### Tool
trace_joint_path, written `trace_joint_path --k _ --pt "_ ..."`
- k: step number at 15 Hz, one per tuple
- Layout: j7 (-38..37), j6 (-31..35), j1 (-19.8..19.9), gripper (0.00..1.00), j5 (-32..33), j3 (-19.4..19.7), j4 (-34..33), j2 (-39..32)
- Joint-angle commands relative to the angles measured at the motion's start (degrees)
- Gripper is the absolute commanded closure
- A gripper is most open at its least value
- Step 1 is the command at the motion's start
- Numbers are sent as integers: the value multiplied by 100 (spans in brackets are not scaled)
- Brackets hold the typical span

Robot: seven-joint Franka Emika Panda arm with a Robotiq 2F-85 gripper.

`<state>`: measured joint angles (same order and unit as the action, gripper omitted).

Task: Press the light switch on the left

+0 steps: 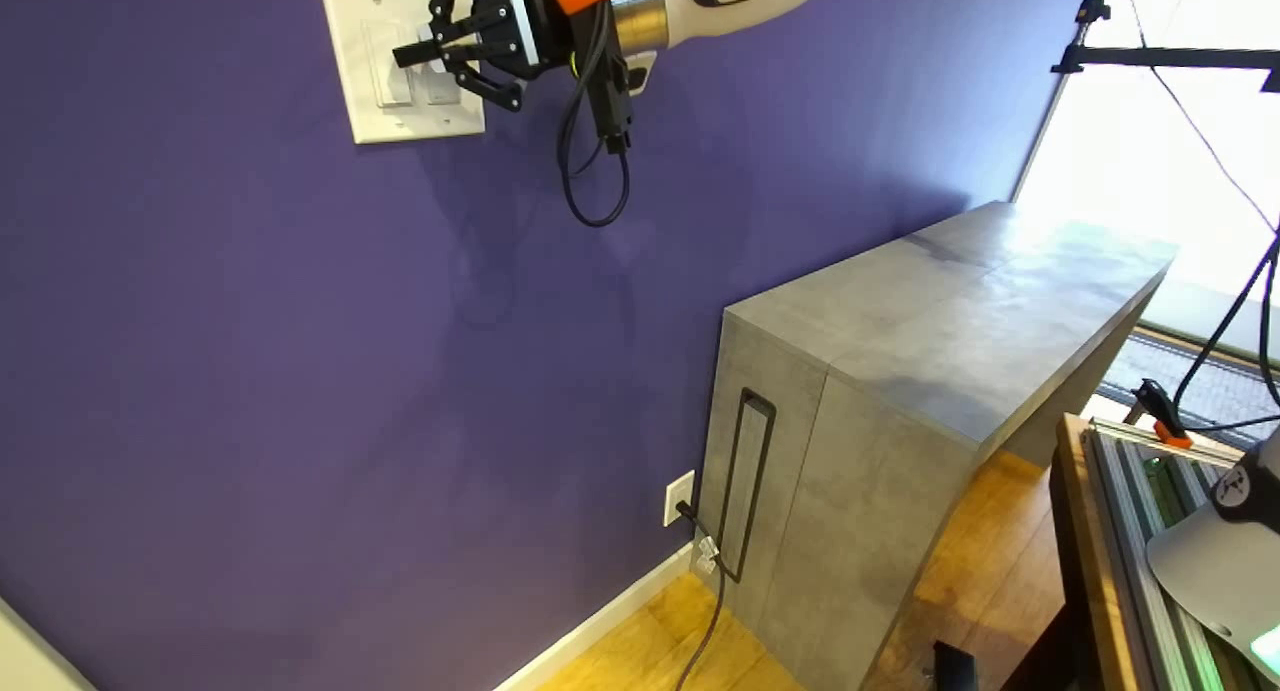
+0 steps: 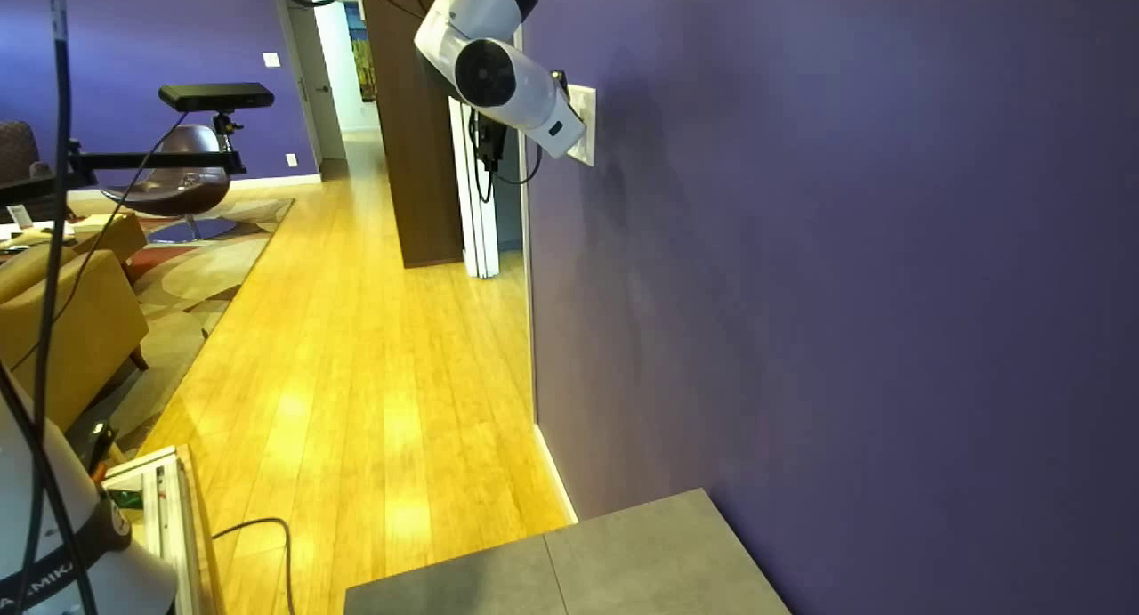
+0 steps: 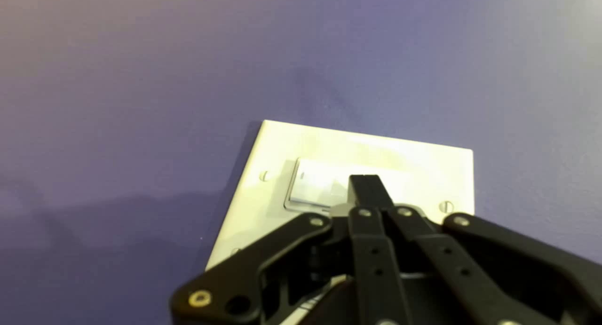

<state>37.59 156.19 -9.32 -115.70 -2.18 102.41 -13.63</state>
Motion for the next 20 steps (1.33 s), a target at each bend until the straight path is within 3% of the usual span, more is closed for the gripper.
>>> trace_joint_path --k 1,5,6,8,10,13,14,15,18,20 --pt "-1018 538 -99 100 1120 -76 234 150" --pt "-2420 854 -180 99 2998 -198 1162 617" --pt "-2787 826 -179 74 3455 -217 1437 750" --pt "-3475 760 -607 69 4332 215 2020 1073" --pt "-3971 621 -885 55 5212 591 2520 1370" --pt "-4419 125 -965 35 6528 964 2779 1496" --pt "-4555 -105 -911 27 6978 1026 2787 1518" --pt "-4664 -437 -270 20 7404 517 2724 1532" --pt "-5132 -1544 73 1 8729 424 2449 1696" --pt "-5413 -2466 242 0 9603 335 2135 1934"
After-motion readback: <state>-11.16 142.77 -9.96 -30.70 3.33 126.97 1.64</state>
